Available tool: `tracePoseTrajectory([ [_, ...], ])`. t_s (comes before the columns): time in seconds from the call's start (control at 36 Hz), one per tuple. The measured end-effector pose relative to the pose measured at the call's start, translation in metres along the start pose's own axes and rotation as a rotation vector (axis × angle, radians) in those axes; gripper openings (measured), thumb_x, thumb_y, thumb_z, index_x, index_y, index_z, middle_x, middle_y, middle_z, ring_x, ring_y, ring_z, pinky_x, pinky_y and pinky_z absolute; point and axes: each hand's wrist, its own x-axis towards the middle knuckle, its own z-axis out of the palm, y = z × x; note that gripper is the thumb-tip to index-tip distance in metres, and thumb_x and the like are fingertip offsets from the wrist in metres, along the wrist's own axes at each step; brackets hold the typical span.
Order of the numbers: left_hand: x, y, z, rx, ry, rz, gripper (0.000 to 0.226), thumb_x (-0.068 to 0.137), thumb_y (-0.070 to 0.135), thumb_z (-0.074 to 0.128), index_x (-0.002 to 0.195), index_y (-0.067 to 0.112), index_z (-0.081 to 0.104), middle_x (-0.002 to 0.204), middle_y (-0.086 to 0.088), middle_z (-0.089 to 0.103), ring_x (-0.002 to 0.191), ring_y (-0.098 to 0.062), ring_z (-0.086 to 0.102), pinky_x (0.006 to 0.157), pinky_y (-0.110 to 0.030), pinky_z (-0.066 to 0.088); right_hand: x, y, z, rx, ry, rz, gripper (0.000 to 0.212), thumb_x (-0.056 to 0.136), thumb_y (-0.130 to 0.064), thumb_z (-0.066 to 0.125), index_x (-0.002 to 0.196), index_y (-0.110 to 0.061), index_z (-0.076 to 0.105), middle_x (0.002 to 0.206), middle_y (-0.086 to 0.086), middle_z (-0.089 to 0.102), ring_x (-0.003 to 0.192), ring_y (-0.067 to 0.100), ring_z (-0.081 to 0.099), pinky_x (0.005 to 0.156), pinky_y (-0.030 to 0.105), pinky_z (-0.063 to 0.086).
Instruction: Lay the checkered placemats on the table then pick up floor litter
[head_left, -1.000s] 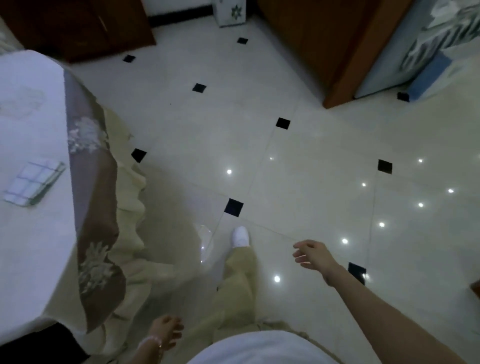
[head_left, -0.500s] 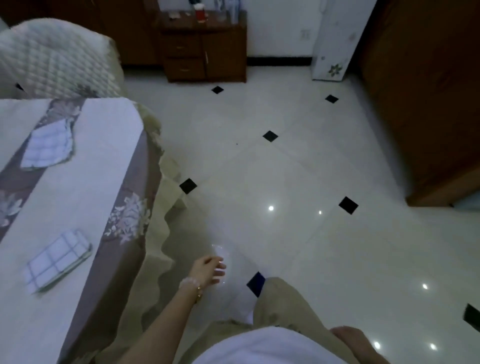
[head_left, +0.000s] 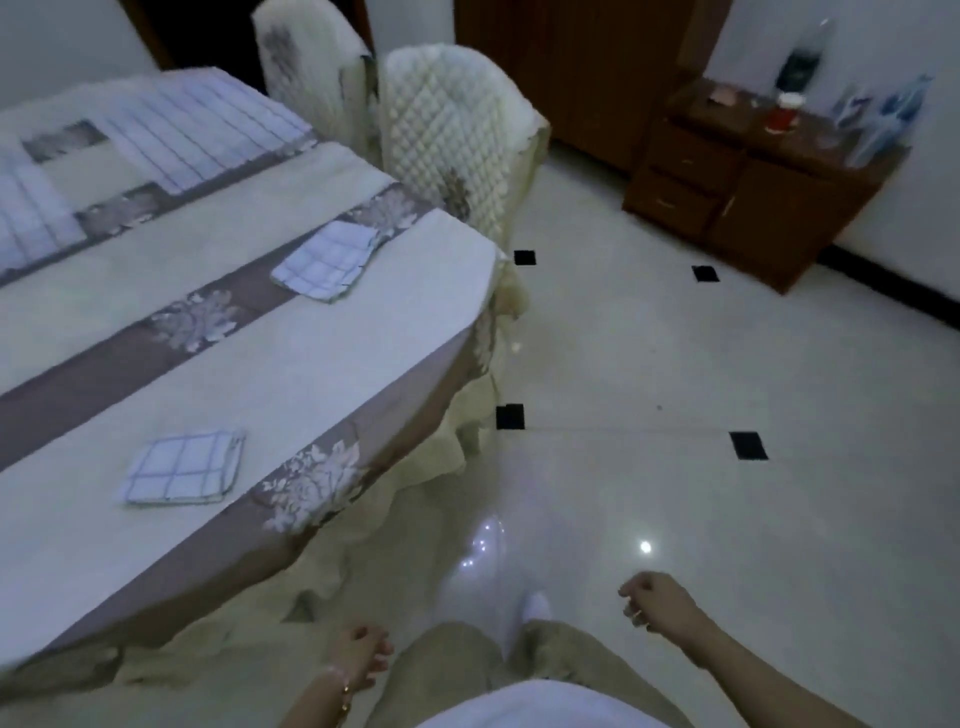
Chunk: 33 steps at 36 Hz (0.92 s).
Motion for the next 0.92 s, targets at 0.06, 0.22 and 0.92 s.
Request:
tracePoseTrajectory([
  [0.06,-0.007,-0.011,0.000,-0.086,0.067,-0.020,0.019,0.094,0.007,0.049,0.077,0.004,0.057,0.066,-0.013,0.058,0.054,-0.019,0.048,0.055,-0.022,0.033,0.023,-0.043,-0.014,-0.067,-0.023,-0.111,0.021,0.096,-0.014,0.044,0.094,-0.007,0.063,0.083,0.010,0.066,0.071,0.019,0.059,0.064,0.025,0.045],
  [0.22,-0.030,-0.032,0.004,-0.289,0.243,-0.080,0.020,0.089,-0.006,0.051,0.071,-0.007,0.060,0.065,-0.021,0.060,0.054,-0.025,0.052,0.050,-0.027,0.041,0.066,-0.156,-0.005,-0.141,-0.150,-0.322,0.023,0.096,-0.010,0.042,0.095,-0.007,0.064,0.082,0.010,0.066,0.072,0.020,0.060,0.067,0.027,0.046],
  [0.92,0.012,0.177,-0.073,0.680,0.688,0.653,0.051,0.096,0.025,0.037,0.146,0.019,0.030,0.156,0.003,0.023,0.145,-0.013,0.020,0.118,-0.029,0.013,0.068,-0.410,0.072,-0.186,-0.194,-0.864,0.021,0.091,-0.005,0.051,0.100,-0.017,0.065,0.091,0.007,0.069,0.090,0.017,0.064,0.086,0.035,0.049],
])
